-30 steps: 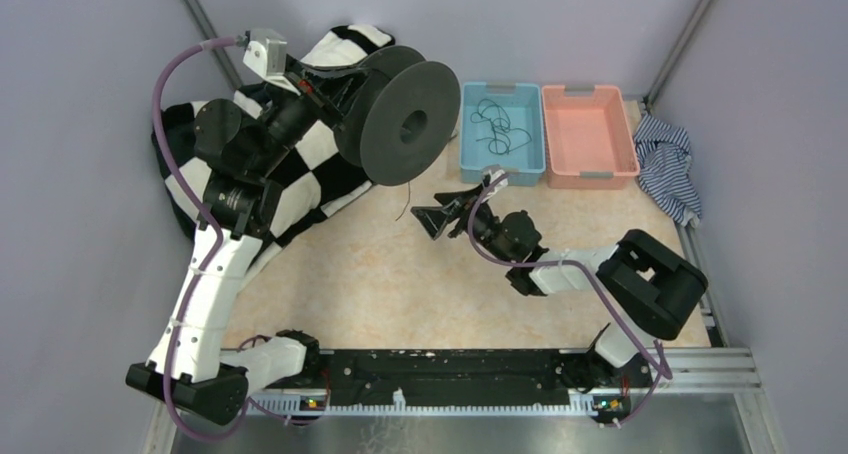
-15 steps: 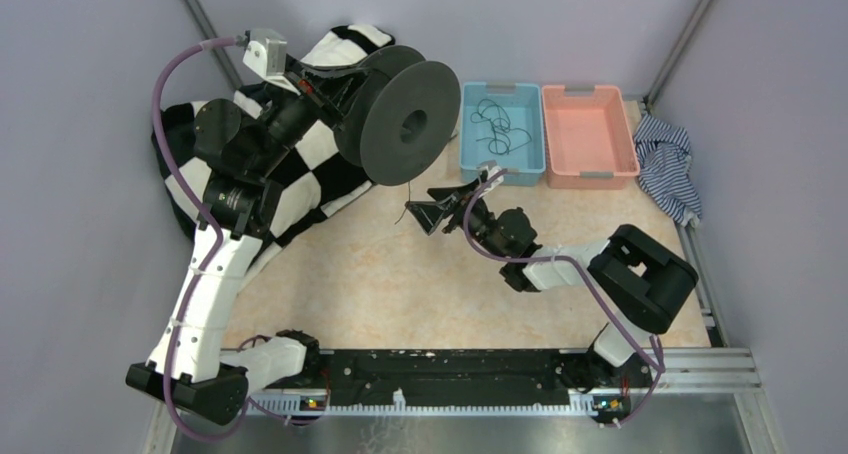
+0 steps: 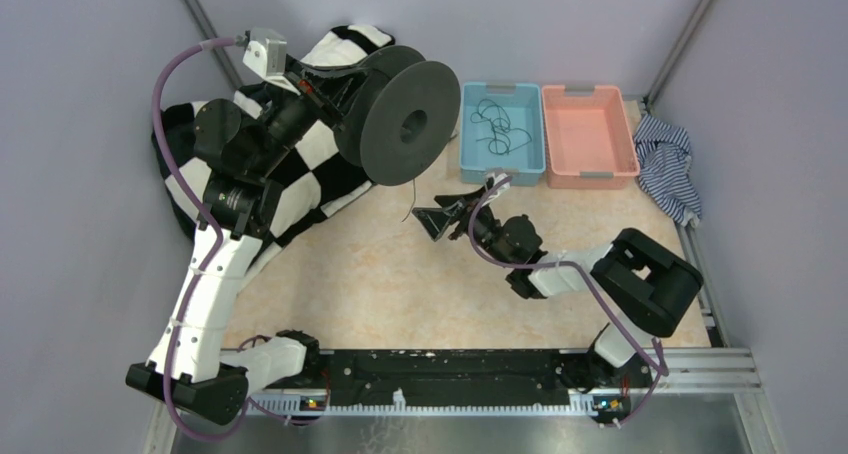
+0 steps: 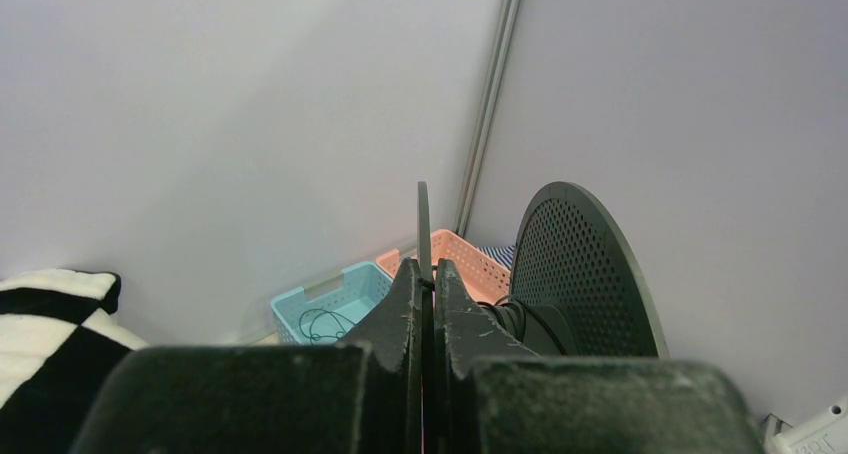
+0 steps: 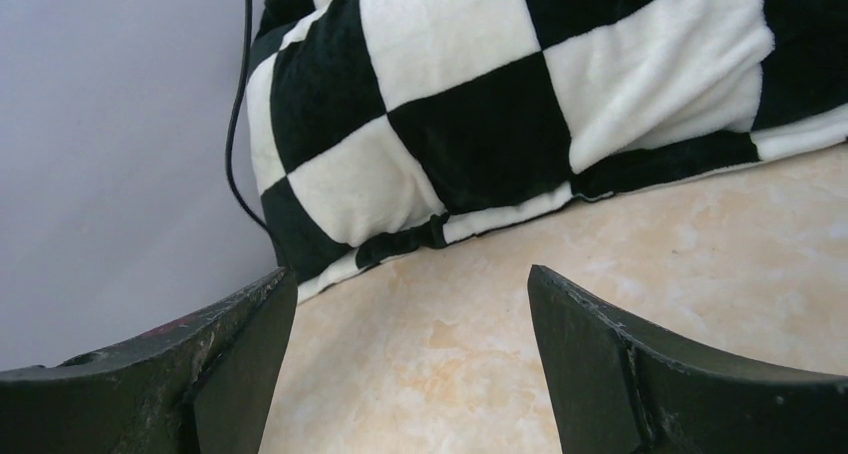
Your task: Wrap the cables
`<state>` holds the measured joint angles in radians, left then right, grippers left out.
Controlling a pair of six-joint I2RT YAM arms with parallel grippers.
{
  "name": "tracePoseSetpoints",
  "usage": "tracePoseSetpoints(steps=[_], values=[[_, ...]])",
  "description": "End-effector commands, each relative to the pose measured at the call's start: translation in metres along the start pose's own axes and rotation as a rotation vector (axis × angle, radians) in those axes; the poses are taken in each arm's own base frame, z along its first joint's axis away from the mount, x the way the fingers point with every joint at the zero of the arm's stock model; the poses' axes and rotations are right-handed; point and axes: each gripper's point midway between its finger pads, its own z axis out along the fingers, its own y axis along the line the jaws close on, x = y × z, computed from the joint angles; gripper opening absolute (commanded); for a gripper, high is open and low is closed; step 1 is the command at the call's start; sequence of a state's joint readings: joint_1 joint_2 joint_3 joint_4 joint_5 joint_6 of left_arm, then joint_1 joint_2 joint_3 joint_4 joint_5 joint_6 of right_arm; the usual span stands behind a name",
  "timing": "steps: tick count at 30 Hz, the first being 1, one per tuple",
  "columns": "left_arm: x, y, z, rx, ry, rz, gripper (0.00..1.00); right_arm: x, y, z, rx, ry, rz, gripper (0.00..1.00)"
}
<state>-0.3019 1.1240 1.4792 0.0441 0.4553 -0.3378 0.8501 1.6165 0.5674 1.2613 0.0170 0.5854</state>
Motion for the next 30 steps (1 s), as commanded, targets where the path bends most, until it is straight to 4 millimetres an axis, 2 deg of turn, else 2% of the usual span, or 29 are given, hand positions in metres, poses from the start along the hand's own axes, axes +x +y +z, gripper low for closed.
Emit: tracePoseSetpoints(steps=[1, 8, 10, 25, 28, 30], values=[[-0.054, -0.019, -0.006, 0.038, -0.149, 0.08, 0.0, -0.02, 0.016, -0.009, -0.034, -0.058, -0.008, 0.85], [-0.055, -0.02, -0.007, 0.04, -0.151, 0.082, 0.0, -0.015, 0.021, -0.012, -0.053, -0.026, -0.01, 0.85], [-0.055, -0.02, -0.007, 0.041, -0.151, 0.083, 0.0, -0.013, 0.028, -0.01, -0.087, -0.009, -0.007, 0.85], [-0.056, -0.02, -0.008, 0.039, -0.149, 0.085, 0.0, -0.014, 0.045, 0.023, -0.156, -0.023, 0.006, 0.84], [-0.056, -0.02, -0.008, 0.036, -0.151, 0.088, 0.0, -0.012, 0.045, 0.027, -0.17, -0.028, 0.019, 0.73], [-0.057, -0.02, -0.008, 0.034, -0.152, 0.089, 0.0, -0.011, 0.048, 0.028, -0.188, -0.027, 0.031, 0.58]])
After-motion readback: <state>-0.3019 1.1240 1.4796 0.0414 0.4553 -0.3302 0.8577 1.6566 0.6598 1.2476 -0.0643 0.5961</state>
